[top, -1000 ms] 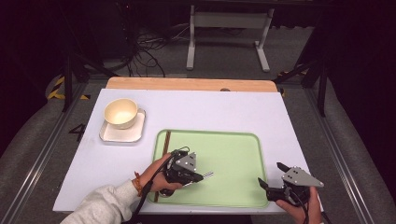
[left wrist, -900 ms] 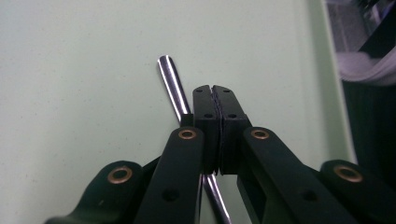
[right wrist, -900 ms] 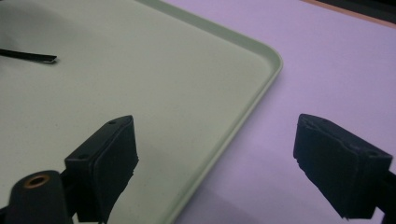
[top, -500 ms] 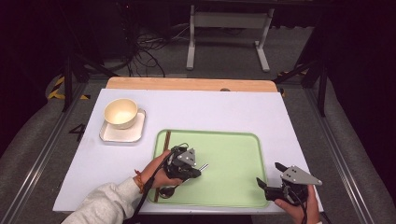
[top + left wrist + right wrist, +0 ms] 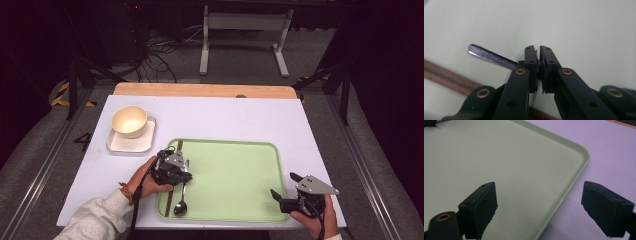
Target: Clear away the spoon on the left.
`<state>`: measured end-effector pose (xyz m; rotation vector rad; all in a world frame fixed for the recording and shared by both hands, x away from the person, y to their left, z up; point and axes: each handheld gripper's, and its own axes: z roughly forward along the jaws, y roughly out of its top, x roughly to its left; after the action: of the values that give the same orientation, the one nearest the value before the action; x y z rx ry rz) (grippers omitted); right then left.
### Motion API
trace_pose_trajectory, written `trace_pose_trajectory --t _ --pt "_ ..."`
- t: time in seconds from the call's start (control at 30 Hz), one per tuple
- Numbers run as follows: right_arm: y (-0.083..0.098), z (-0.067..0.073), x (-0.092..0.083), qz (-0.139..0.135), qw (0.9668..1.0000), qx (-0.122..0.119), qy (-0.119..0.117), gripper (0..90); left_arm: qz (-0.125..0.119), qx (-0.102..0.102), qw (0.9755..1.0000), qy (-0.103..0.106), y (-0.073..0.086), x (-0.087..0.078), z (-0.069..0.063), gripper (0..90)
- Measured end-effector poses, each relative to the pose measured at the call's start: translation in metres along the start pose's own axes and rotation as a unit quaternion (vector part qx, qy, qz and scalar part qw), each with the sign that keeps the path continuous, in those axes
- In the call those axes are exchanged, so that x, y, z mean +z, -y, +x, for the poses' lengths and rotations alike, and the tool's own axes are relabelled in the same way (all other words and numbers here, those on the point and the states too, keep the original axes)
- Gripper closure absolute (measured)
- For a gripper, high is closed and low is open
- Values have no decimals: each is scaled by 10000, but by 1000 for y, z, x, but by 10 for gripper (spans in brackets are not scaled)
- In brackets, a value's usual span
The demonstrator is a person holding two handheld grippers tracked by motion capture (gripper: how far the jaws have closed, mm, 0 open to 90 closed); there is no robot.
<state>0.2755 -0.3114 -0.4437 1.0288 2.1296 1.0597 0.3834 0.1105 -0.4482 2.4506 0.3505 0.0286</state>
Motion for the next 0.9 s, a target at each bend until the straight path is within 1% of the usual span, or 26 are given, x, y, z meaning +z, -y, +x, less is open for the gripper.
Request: trace_pose_trajectory --t 0.03,0.1,0.13,0.17,0.2,0.23,0.3,0.33,0.37,0.4,0.47,0.5,0.53,0.57,0.6,0.63,0.67,0.7,0.73,0.8,0.83,0.9 --pt "0 1 0 23 10000 -54 10 135 -4 6 10000 -42 2 -2 0 858" --pt "0 2 1 97 9997 -199 44 134 -5 -33 10000 -52 4 -3 1 856" --pt "0 1 2 105 9998 -164 31 134 -24 -108 9999 -38 7 -6 2 848" --pt "0 1 2 72 9999 -81 13 134 -39 -101 9999 -41 8 -6 2 844" --pt "0 0 2 58 10000 -78 7 134 -59 -56 10000 -52 10 -7 1 846" --pt "0 0 2 58 10000 -78 7 134 -59 -56 10000 -52 10 -7 1 845" --pt "0 1 2 106 9997 -221 41 134 -39 -66 10000 -64 11 -8 0 840" --pt "0 1 3 124 9997 -229 34 134 -66 -96 9999 -69 10 -7 0 834" --pt "0 0 3 91 9998 -147 18 135 -101 -70 9999 -67 10 -7 0 832" --pt "0 0 3 53 10000 -81 4 135 -108 -12 9999 -110 9 -8 -2 830" --pt "0 1 2 86 9997 -216 38 134 -143 79 9997 -167 7 -10 -3 830" --pt "0 2 2 99 9997 -235 45 134 -184 86 9996 -202 7 -11 -4 830" --pt "0 2 3 99 9997 -223 24 134 -276 74 9995 -145 6 -13 -4 832" --pt "1 1 3 105 9998 -192 26 135 -331 137 9992 -189 5 -16 -5 842" --pt "1 1 3 105 9998 -192 26 135 -331 137 9992 -189 5 -16 -5 841" --pt "1 1 3 97 9997 -208 38 135 -336 176 9990 -253 5 -18 -7 841" --pt "1 1 2 82 9997 -209 46 135 -414 229 9986 -248 4 -21 -7 842" --pt "1 1 2 82 9997 -209 46 135 -414 229 9986 -248 4 -21 -7 842" --pt "1 1 2 61 9998 -202 46 135 -466 238 9982 -292 4 -22 -8 842" --pt "2 -1 2 65 9998 -180 91 136 -502 240 9981 -279 3 -23 -9 843" --pt "2 -1 2 67 9998 -178 93 135 -479 304 9980 -289 3 -23 -10 844" --pt "1 -1 1 16 9998 -177 104 135 -508 315 9976 -339 3 -24 -11 844"
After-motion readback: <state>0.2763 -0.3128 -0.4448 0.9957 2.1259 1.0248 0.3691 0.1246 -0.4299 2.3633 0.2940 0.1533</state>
